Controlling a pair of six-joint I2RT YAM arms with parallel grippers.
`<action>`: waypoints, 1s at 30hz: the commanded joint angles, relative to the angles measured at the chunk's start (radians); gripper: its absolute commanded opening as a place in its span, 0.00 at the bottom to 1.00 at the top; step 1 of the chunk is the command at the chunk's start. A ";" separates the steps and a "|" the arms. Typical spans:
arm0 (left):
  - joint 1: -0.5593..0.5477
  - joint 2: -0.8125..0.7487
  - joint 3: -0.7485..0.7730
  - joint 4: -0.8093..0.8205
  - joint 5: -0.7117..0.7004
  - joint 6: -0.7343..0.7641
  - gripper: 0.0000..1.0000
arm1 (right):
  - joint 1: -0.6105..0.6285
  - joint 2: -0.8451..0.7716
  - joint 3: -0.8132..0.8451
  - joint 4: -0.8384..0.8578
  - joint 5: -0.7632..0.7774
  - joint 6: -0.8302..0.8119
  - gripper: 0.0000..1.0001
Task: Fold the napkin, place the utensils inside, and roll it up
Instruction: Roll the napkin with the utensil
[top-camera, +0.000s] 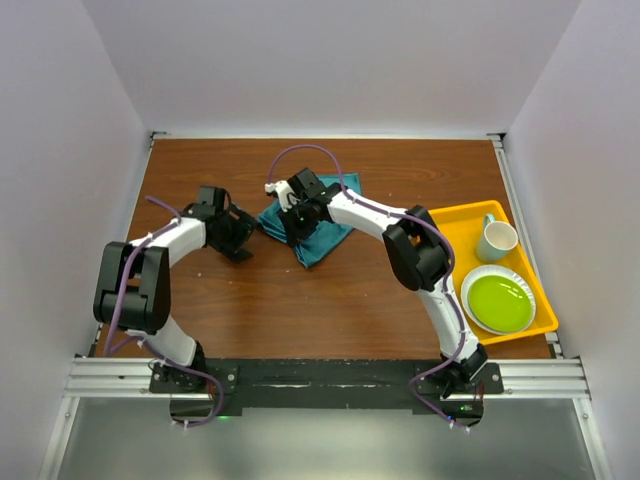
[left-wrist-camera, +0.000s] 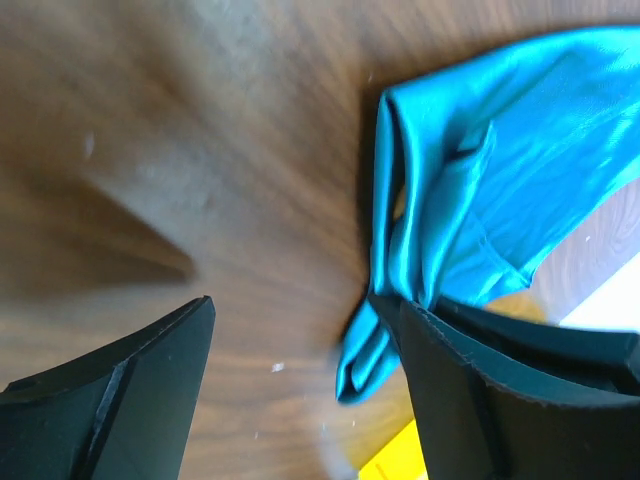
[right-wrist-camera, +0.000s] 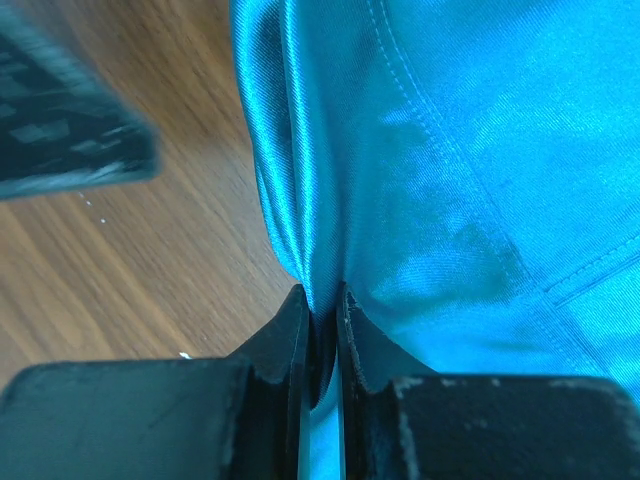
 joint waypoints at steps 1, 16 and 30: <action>0.001 0.027 0.041 0.162 -0.012 -0.016 0.80 | -0.008 0.007 -0.031 -0.078 -0.066 0.015 0.00; -0.053 0.199 0.123 0.222 -0.038 0.007 0.76 | -0.013 0.022 0.004 -0.085 -0.091 0.018 0.00; -0.083 0.251 0.152 0.160 -0.068 0.127 0.27 | -0.011 0.024 0.001 -0.090 -0.072 -0.008 0.00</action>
